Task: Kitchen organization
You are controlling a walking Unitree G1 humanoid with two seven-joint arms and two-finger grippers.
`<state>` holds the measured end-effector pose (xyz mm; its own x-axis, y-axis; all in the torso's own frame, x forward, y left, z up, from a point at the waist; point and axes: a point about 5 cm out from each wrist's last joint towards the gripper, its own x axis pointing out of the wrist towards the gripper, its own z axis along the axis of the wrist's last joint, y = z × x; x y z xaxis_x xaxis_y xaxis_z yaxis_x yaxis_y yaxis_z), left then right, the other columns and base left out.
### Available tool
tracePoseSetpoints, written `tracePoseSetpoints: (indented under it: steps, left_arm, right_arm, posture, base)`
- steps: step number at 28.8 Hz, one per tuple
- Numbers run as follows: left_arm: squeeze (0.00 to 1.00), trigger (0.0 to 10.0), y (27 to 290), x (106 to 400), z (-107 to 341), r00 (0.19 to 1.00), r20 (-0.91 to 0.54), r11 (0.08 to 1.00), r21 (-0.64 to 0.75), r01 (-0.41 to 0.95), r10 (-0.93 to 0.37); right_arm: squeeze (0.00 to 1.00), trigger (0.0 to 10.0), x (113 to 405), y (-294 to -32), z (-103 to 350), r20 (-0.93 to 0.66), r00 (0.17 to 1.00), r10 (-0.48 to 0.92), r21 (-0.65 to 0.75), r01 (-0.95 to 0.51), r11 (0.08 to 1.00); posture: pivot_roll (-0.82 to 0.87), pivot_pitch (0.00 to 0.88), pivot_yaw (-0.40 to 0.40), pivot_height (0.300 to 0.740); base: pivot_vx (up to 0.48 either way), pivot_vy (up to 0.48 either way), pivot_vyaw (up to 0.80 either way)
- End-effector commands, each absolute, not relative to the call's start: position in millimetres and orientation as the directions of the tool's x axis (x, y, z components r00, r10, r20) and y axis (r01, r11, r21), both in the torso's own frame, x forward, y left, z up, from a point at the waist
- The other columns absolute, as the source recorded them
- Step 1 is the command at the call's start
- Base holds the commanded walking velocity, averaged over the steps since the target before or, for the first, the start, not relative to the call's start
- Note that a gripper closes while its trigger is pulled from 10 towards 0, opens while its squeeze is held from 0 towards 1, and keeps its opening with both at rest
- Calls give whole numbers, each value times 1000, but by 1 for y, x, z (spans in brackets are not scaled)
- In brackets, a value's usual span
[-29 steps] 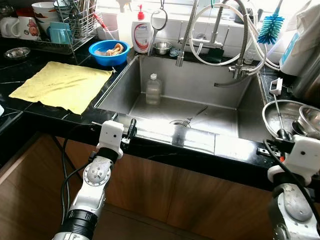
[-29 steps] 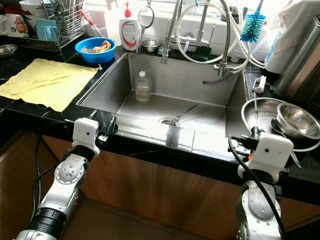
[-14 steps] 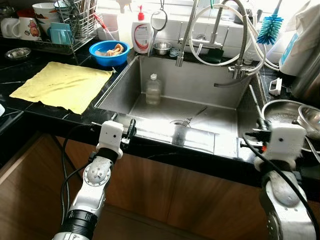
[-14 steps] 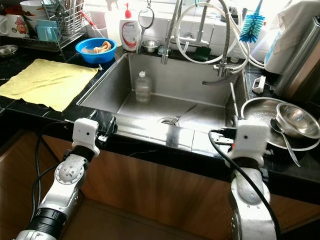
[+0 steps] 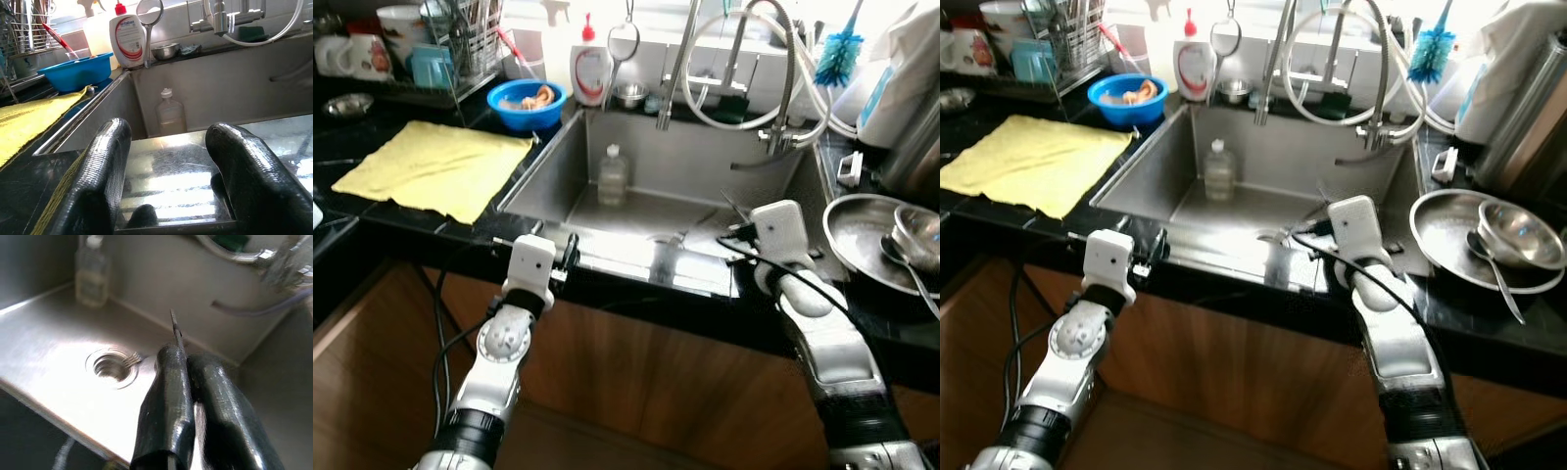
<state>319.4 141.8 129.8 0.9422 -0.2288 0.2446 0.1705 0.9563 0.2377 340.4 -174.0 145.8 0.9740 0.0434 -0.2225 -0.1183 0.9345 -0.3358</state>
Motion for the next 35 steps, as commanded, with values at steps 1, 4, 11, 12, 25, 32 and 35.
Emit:
tracePoseSetpoints:
  steps: [1, 4, 11, 12, 25, 32, 35]
  left_arm:
    - [0, 10000, 142, 321, 125, 949, 209, 948, 264, 178, -236]
    - [0, 10000, 144, 321, 127, 949, 211, 948, 266, 173, -233]
    - [0, 10000, 144, 318, 125, 950, 208, 948, 264, 176, -234]
    - [0, 10000, 144, 318, 125, 950, 207, 948, 264, 176, -234]
    - [0, 10000, 146, 317, 124, 950, 210, 949, 265, 172, -231]
    - [0, 10000, 144, 316, 123, 949, 207, 948, 265, 178, -236]
    - [0, 10000, 144, 315, 123, 948, 208, 947, 264, 181, -239]
  right_arm:
    - [0, 10000, 347, -168, 139, -250, 966, 60, -326, -143, 934]
    - [0, 10000, 351, -169, 140, -241, 970, 40, -298, -113, 948]
    - [1000, 10000, 354, -181, 143, -198, 980, -7, -281, -50, 958]
    - [1000, 10000, 354, -181, 143, -198, 980, -9, -284, -48, 958]
    - [0, 10000, 344, -191, 180, 68, 989, -129, -238, 142, 961]
    - [0, 10000, 306, -208, 200, 245, 935, -257, -237, 315, 919]
    - [0, 10000, 287, -219, 205, 282, 911, -300, -209, 363, 908]
  posture:
    - [-3, 0, -21, 740]
    - [-4, 0, -20, 740]
    - [-9, 0, -19, 740]
    - [-10, 0, -18, 740]
    - [3, 0, -23, 740]
    - [2, 0, -28, 740]
    - [1, 0, -29, 740]
  base:
    - [0, 0, 0]
    - [0, 0, 0]
    - [0, 0, 0]
    - [0, 0, 0]
    - [0, 0, 0]
    - [0, 0, 0]
    - [0, 0, 0]
